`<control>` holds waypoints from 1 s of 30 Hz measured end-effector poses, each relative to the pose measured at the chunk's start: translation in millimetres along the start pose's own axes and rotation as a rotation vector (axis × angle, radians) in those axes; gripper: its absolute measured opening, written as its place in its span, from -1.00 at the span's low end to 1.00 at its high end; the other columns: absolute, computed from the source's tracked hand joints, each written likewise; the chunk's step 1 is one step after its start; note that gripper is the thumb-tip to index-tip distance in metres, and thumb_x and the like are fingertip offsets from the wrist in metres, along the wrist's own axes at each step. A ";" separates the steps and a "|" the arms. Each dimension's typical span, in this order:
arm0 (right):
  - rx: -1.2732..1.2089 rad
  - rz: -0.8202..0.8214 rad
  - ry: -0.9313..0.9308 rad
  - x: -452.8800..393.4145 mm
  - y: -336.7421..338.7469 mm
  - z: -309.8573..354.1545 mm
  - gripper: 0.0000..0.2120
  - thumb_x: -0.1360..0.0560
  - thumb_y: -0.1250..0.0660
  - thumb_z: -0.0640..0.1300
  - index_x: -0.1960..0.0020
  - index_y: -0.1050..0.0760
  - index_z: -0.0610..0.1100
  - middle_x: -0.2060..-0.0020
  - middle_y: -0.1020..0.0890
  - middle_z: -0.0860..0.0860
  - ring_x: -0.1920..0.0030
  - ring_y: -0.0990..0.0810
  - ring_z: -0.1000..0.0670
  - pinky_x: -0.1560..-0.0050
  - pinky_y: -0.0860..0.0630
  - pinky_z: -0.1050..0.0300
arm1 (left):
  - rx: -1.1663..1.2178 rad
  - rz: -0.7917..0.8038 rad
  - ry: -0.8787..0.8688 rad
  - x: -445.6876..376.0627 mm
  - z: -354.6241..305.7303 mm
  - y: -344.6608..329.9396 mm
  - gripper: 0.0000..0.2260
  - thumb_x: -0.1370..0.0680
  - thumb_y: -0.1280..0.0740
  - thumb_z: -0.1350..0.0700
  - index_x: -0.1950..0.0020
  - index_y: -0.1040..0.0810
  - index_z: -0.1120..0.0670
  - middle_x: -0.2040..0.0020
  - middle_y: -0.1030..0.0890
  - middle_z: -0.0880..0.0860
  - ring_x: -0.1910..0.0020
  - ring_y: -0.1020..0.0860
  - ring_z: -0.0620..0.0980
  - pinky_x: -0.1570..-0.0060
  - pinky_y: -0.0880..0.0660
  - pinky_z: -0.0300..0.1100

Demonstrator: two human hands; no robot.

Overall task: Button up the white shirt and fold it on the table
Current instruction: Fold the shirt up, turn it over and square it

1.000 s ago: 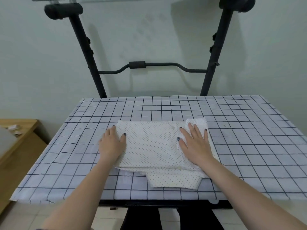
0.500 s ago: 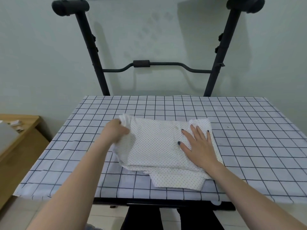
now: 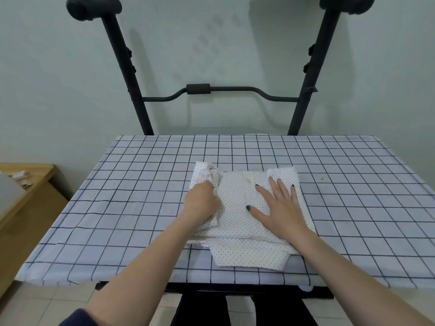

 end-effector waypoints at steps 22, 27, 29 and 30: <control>-0.342 0.054 -0.027 14.8 21.8 8.0 -0.54 -0.60 -0.08 0.22 -0.42 -0.37 0.07 -0.56 -0.17 0.01 -0.58 0.03 -0.04 -0.56 0.11 -0.04 | 0.273 -0.138 -0.365 -3.8 3.2 -20.7 -0.92 -0.47 -0.32 0.18 0.20 -0.46 0.13 -0.55 -0.21 -0.03 -0.55 -0.11 -0.03 -0.49 0.23 -0.09; -0.261 0.049 -0.005 16.9 17.9 8.5 -0.54 -0.55 -0.23 0.11 -0.43 -0.31 0.08 -0.57 -0.12 0.03 -0.58 0.08 -0.04 -0.54 0.16 -0.05 | 0.199 -0.046 -0.424 3.5 -6.2 -30.0 -0.65 -0.58 -0.17 -0.19 0.27 -0.54 -0.04 -0.51 -0.21 -0.18 -0.57 0.14 -0.04 -0.47 0.36 -0.01; -0.265 0.037 -0.025 17.1 18.5 9.1 -0.59 -0.56 -0.23 -0.01 -0.40 -0.34 0.04 -0.56 -0.15 0.02 -0.57 0.04 -0.04 -0.53 0.08 -0.03 | 0.303 0.031 -0.404 3.3 -6.1 -26.9 -0.61 -0.63 -0.11 -0.11 0.35 -0.49 -0.09 -0.53 -0.24 -0.13 -0.57 0.14 -0.04 -0.48 0.37 0.01; -0.265 0.012 -0.038 17.0 19.3 7.8 -0.62 -0.56 -0.23 -0.07 -0.37 -0.37 0.02 -0.54 -0.20 0.03 -0.56 -0.05 -0.05 -0.51 -0.03 -0.02 | 0.343 0.069 -0.394 2.9 -5.4 -25.4 -0.60 -0.64 -0.11 -0.04 0.37 -0.48 -0.07 -0.53 -0.26 -0.11 -0.58 0.13 -0.04 -0.48 0.37 0.02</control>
Point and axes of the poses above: each hand's wrist, its own x-axis away from the middle knuckle, its own y-axis out of the back of the hand, z = x × y, the point moved 5 cm from there along -x, towards the middle knuckle
